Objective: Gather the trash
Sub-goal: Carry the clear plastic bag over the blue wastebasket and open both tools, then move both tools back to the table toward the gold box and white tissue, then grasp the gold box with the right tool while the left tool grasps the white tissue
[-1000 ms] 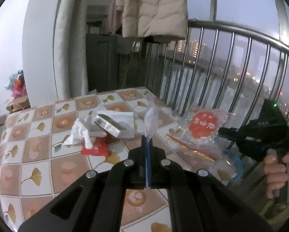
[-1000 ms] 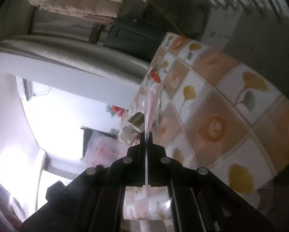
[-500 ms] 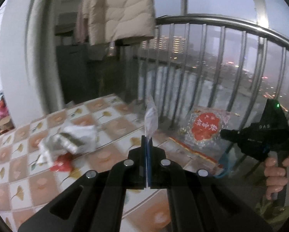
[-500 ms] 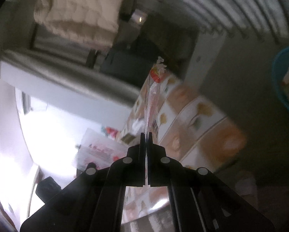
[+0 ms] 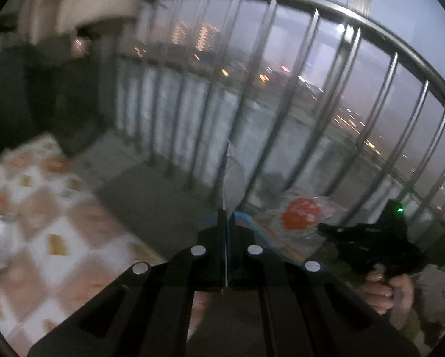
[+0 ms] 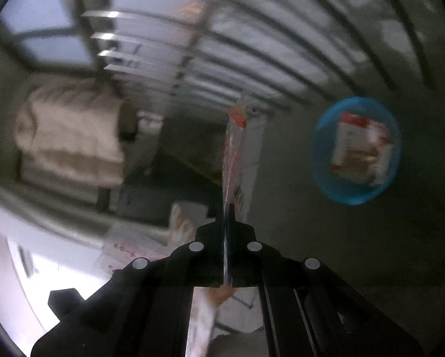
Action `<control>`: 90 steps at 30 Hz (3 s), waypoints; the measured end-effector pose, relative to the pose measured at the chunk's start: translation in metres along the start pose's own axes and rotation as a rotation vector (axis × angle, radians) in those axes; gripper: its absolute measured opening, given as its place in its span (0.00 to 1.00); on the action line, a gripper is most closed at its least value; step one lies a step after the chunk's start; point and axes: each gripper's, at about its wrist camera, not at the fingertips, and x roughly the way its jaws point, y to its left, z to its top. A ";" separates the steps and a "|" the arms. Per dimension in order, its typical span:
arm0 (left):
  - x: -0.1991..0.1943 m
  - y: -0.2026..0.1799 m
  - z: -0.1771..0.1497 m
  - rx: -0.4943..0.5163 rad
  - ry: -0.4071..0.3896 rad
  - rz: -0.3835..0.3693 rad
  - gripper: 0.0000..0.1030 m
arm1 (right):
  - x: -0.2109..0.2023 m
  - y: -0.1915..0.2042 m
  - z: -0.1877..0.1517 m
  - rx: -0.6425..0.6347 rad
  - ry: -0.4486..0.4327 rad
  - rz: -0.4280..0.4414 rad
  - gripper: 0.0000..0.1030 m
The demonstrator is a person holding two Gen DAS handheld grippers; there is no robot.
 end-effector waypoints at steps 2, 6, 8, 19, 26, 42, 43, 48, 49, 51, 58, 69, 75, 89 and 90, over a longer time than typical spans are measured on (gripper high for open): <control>0.029 -0.011 0.002 0.000 0.060 -0.038 0.00 | 0.008 -0.020 0.004 0.040 0.004 -0.031 0.00; 0.108 -0.032 0.000 0.015 0.218 -0.079 0.00 | 0.032 -0.056 0.017 0.073 0.035 -0.115 0.00; 0.134 -0.040 0.000 0.022 0.264 -0.085 0.00 | 0.045 -0.070 0.022 0.082 0.044 -0.156 0.00; 0.262 -0.044 -0.014 0.007 0.447 -0.077 0.16 | 0.110 -0.145 0.059 0.187 0.121 -0.208 0.35; 0.280 -0.014 -0.020 -0.118 0.458 -0.035 0.49 | 0.119 -0.200 0.057 0.305 0.122 -0.346 0.60; 0.162 0.007 -0.018 -0.135 0.346 -0.040 0.61 | 0.051 -0.151 0.035 0.134 0.024 -0.373 0.72; 0.145 0.011 -0.018 -0.138 0.327 -0.039 0.62 | 0.051 -0.144 0.035 0.108 0.023 -0.368 0.72; 0.062 0.038 -0.026 -0.133 0.235 0.003 0.65 | 0.050 -0.081 0.025 -0.086 0.050 -0.348 0.72; 0.042 0.047 -0.029 -0.137 0.208 0.023 0.66 | 0.052 -0.069 0.023 -0.120 0.053 -0.342 0.72; 0.002 0.067 -0.037 -0.149 0.156 0.072 0.66 | 0.055 -0.041 0.015 -0.195 0.064 -0.326 0.72; -0.121 0.146 -0.083 -0.279 -0.022 0.316 0.67 | 0.082 0.049 -0.027 -0.444 0.137 -0.259 0.72; -0.239 0.248 -0.145 -0.520 -0.262 0.525 0.67 | 0.189 0.202 -0.176 -0.916 0.436 -0.012 0.78; -0.234 0.281 -0.140 -0.541 -0.298 0.538 0.67 | 0.273 0.250 -0.265 -1.038 0.667 0.050 0.79; -0.201 0.347 -0.148 -0.634 -0.237 0.525 0.10 | 0.380 0.269 -0.357 -1.230 0.936 -0.041 0.79; -0.204 0.348 -0.149 -0.639 -0.245 0.519 0.09 | 0.384 0.267 -0.359 -1.229 0.948 -0.045 0.78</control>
